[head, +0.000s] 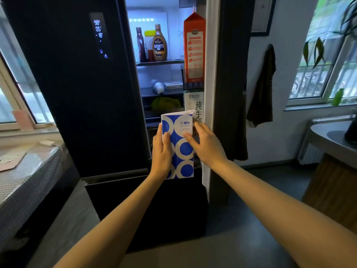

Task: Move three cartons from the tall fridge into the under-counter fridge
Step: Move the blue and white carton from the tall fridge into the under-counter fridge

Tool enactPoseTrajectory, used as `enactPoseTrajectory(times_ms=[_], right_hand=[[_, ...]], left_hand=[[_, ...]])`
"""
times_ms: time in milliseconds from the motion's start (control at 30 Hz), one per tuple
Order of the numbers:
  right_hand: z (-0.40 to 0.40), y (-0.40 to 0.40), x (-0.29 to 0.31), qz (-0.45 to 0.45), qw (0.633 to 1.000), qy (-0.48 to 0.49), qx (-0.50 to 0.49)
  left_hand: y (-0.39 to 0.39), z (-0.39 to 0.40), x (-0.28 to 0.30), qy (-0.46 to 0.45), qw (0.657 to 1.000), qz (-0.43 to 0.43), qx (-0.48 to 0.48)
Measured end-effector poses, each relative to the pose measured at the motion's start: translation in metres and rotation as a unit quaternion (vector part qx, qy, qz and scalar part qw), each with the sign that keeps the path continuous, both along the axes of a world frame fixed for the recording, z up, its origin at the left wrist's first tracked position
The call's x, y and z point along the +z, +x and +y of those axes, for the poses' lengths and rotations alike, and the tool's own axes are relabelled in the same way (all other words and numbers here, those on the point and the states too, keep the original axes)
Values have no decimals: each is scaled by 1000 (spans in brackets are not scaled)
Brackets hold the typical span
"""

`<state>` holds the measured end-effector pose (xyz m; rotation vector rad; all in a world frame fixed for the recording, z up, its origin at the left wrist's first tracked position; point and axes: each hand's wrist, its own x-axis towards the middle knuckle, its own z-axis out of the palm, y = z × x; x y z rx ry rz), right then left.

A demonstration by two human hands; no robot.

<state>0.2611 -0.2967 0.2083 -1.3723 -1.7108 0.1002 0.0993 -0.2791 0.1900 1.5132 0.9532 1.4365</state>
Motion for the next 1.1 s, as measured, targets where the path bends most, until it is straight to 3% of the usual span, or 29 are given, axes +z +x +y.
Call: enactPoseTrajectory(times_ms=[167, 367, 467, 600, 800, 1100], right_hand=[[-6, 6, -7, -91, 996, 14, -6], [-3, 18, -27, -143, 962, 147, -180], [6, 23, -35, -102, 967, 101, -208], [24, 21, -43, -31, 984, -25, -174], [54, 1, -55, -102, 984, -70, -128], [120, -54, -60, -121, 983, -65, -123]], left_hand=[[-4, -3, 0, -33, 999, -21, 7], [-12, -6, 3, -45, 998, -33, 8], [-17, -3, 1, -46, 998, -34, 11], [-25, 4, -3, -54, 997, -45, 15], [-51, 22, -4, -43, 998, -48, 23], [-105, 94, -11, -54, 996, -38, 54]])
